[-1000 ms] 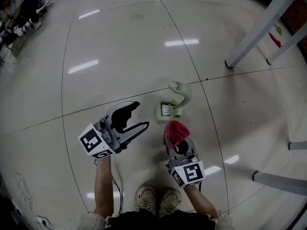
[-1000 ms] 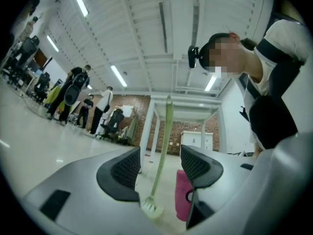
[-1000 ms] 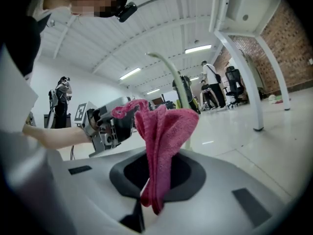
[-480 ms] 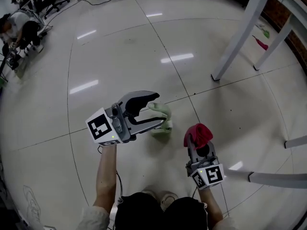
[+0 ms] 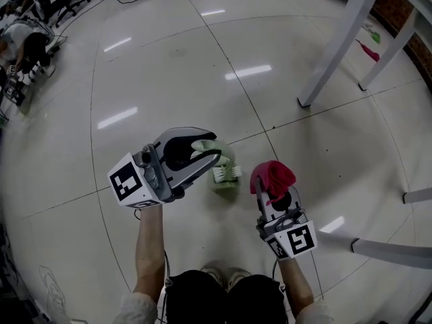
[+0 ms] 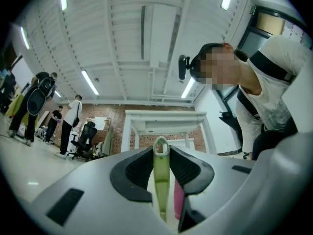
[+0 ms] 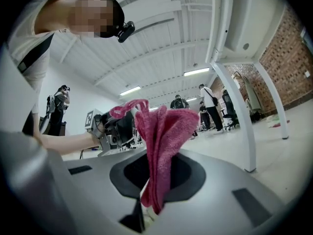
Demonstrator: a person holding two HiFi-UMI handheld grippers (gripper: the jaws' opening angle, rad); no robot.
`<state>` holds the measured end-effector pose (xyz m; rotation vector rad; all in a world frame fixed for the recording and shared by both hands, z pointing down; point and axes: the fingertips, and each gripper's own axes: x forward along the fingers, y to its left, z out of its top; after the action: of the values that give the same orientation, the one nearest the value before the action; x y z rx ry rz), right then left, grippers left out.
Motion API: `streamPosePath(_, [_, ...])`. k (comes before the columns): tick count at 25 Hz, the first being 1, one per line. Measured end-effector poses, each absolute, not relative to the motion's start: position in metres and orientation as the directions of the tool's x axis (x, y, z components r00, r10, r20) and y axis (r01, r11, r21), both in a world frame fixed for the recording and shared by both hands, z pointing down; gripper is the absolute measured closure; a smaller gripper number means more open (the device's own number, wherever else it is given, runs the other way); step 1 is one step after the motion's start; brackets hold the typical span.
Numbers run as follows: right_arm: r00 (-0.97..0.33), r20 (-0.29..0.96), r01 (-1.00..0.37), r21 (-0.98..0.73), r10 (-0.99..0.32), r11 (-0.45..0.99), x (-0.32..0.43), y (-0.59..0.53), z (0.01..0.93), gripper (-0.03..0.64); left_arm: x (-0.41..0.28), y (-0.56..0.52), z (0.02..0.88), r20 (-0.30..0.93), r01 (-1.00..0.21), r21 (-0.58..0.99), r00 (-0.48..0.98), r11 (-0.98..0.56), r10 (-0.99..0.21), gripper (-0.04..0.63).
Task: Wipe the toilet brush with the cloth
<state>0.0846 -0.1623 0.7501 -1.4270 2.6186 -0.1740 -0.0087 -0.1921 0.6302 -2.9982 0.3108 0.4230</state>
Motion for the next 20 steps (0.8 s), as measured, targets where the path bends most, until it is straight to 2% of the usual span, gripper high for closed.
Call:
streamPosePath(5, [-0.523, -0.026, -0.834, -0.192, -0.852, 0.518, 0.088, -0.183, 0.606, 0.586, -0.006, -0.21, 0.511, -0.268, -0.255, 0.019, 0.93, -0.967, -0.251, 0.488])
streamPosePath(11, [-0.531, -0.034, -0.824, -0.215, -0.847, 0.525, 0.089, -0.171, 0.326, 0.586, -0.005, -0.191, 0.244, -0.269, -0.282, 0.059, 0.919, -0.958, -0.287, 0.488])
streamPosePath(15, [-0.53, -0.06, -0.823, -0.203, -0.846, 0.53, 0.086, -0.148, 0.135, 0.586, -0.012, -0.166, 0.068, -0.269, -0.341, 0.079, 0.897, -0.937, -0.349, 0.488])
streamPosePath(18, [-0.533, -0.043, -0.826, -0.189, -0.845, 0.53, 0.081, -0.119, 0.052, 0.586, -0.018, -0.14, 0.0, -0.219, -0.399, 0.103, 0.884, -0.911, -0.412, 0.488])
streamPosePath(20, [-0.571, -0.062, -0.805, -0.157, -0.819, 0.572, 0.071, -0.102, 0.017, 0.586, -0.026, -0.12, -0.032, -0.248, -0.406, 0.091, 0.875, -0.909, -0.415, 0.488])
